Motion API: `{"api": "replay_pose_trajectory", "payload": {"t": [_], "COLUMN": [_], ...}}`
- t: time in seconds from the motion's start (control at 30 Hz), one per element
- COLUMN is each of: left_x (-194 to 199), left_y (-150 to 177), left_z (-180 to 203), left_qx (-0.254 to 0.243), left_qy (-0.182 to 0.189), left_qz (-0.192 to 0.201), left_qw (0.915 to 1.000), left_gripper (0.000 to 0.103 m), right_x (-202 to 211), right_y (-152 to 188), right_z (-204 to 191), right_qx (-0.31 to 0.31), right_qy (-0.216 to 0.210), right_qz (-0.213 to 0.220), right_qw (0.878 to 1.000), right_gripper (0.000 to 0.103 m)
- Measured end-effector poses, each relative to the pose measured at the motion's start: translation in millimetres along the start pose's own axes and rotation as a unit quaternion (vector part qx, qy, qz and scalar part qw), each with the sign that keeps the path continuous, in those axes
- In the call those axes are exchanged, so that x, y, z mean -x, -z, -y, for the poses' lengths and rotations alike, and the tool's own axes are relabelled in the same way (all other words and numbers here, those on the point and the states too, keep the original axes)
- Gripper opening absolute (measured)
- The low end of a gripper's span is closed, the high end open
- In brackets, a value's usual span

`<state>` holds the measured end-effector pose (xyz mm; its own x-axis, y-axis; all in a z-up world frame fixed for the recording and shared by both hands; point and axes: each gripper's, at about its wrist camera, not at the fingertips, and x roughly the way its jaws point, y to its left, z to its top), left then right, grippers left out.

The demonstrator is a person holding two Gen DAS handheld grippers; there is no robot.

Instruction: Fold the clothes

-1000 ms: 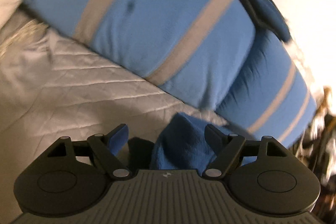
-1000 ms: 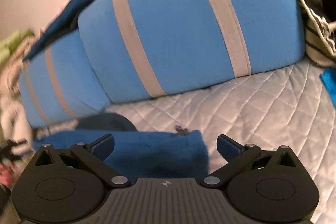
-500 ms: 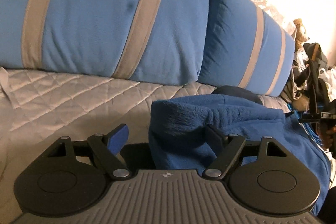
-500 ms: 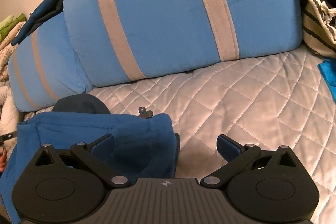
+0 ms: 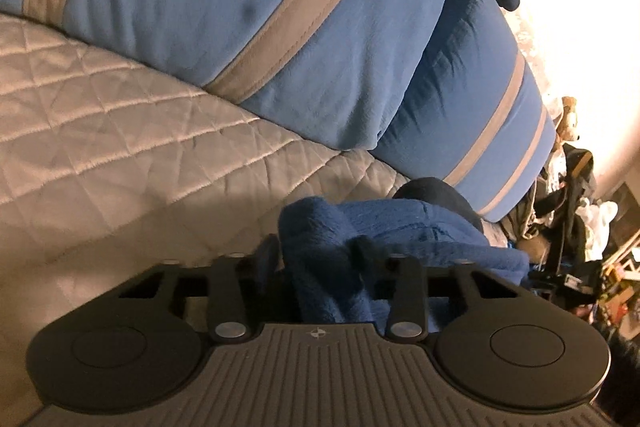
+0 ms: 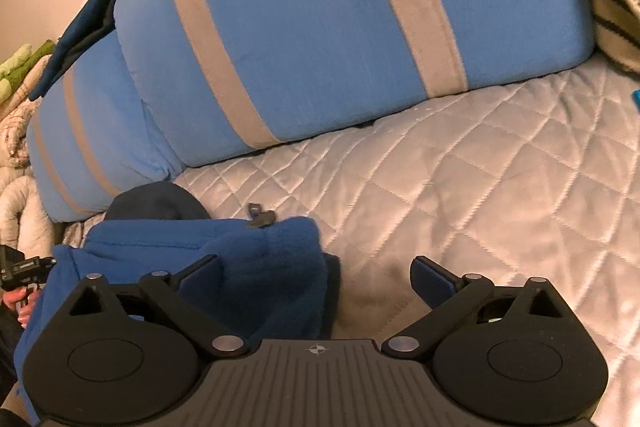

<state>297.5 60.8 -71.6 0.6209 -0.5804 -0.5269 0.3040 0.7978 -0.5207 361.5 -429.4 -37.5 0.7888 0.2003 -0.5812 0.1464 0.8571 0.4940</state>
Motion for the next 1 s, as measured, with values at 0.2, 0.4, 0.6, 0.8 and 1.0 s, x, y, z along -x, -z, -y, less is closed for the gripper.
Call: {"api": "replay_pose_trajectory", "payload": {"t": [0.2, 0.4, 0.6, 0.8, 1.0], "left_x": [2, 8, 35, 57, 43], "left_y": [-1, -2, -6, -24, -40], "left_z": [6, 15, 29, 56, 74], "left_qx": [0.016, 0.026, 0.020, -0.014, -0.042], "left_qy": [-0.005, -0.015, -0.032, -0.054, -0.121], "left_qz": [0.002, 0.010, 0.043, 0.077, 0.091], "left_qw": [0.9999, 0.9995, 0.9984, 0.9955, 0.9876], "left_gripper": [0.027, 0.020, 0.018, 0.018, 0.018], "right_x": [-2, 1, 18, 55, 45], "right_y": [6, 5, 1, -23, -49], "right_z": [-34, -63, -82, -80, -87], "right_qx": [0.088, 0.153, 0.186, 0.140, 0.127], "right_qy": [0.026, 0.042, 0.045, 0.008, 0.009], "right_qz": [0.026, 0.026, 0.039, 0.091, 0.110], "right_qw": [0.995, 0.987, 0.981, 0.986, 0.986], "right_gripper": [0.097, 0.046, 0.014, 0.013, 0.013]}}
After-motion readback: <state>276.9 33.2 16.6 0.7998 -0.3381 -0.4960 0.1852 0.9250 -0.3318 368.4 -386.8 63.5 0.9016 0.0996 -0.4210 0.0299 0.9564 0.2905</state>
